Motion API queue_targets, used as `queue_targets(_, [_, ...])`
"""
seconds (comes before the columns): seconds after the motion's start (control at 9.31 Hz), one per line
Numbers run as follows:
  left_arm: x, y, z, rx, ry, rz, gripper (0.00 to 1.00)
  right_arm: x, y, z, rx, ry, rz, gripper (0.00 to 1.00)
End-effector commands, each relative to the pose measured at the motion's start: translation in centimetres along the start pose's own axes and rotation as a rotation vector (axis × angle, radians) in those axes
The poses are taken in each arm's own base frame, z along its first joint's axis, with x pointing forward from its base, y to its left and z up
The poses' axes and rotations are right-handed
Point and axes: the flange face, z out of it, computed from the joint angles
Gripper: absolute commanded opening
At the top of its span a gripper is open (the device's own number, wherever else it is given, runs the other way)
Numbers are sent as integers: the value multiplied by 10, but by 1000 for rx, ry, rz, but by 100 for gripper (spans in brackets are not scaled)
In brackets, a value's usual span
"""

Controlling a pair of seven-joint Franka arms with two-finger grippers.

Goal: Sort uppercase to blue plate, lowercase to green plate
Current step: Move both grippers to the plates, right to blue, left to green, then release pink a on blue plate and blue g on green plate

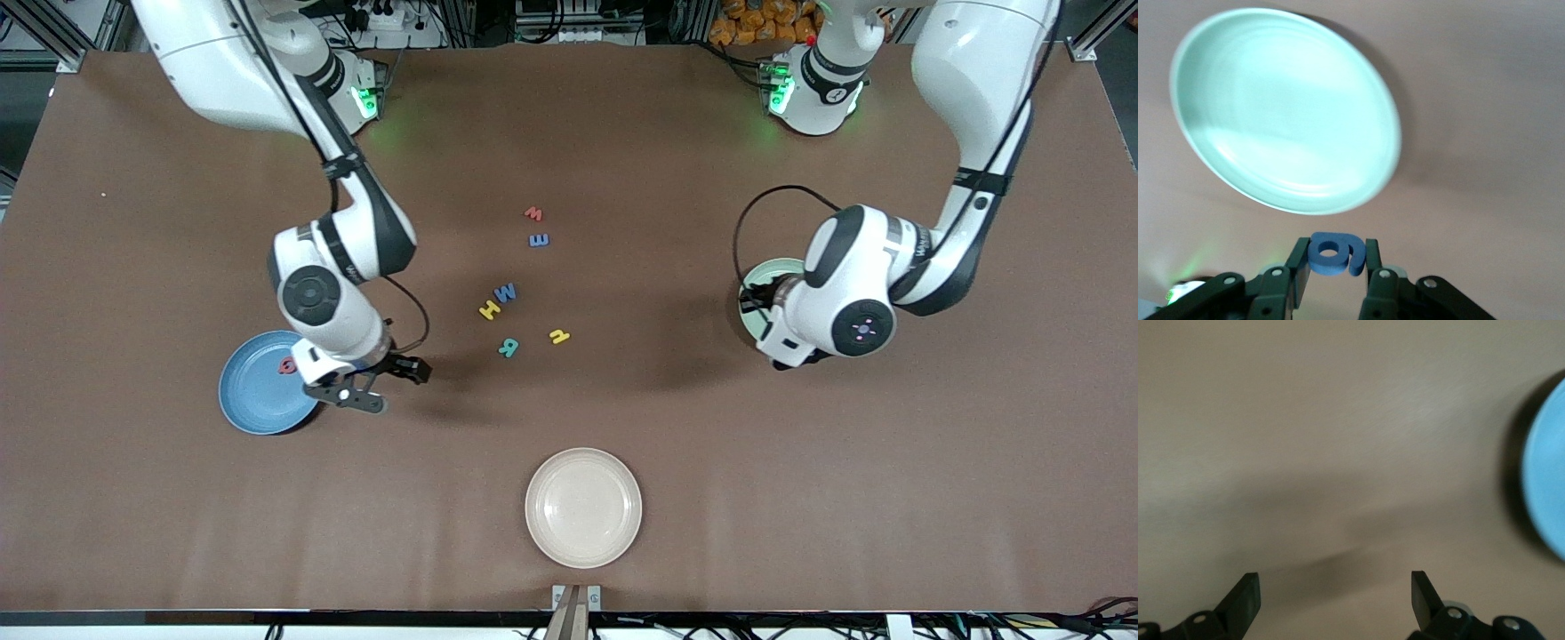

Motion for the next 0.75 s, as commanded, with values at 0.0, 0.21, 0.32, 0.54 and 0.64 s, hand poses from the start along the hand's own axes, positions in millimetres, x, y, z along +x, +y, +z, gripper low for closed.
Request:
queue_targets(0.0, [2, -15, 25, 44, -1, 27, 24, -8, -40, 9, 3, 12, 108, 100])
queue_targets(0.21, [2, -13, 36, 50, -9, 30, 45, -19, -77, 11, 22, 28, 209, 100])
queue_targets(0.32, [4, -15, 32, 46, -3, 35, 84, -25, -93, 16, 24, 28, 259, 100])
queue_targets(0.54, [1, -11, 25, 43, 9, 40, 99, -29, -105, 21, 3, 12, 323, 100])
queue_targets(0.64, [-2, -1, 7, 15, 29, 32, 99, -34, -110, 27, 0, 7, 360, 100])
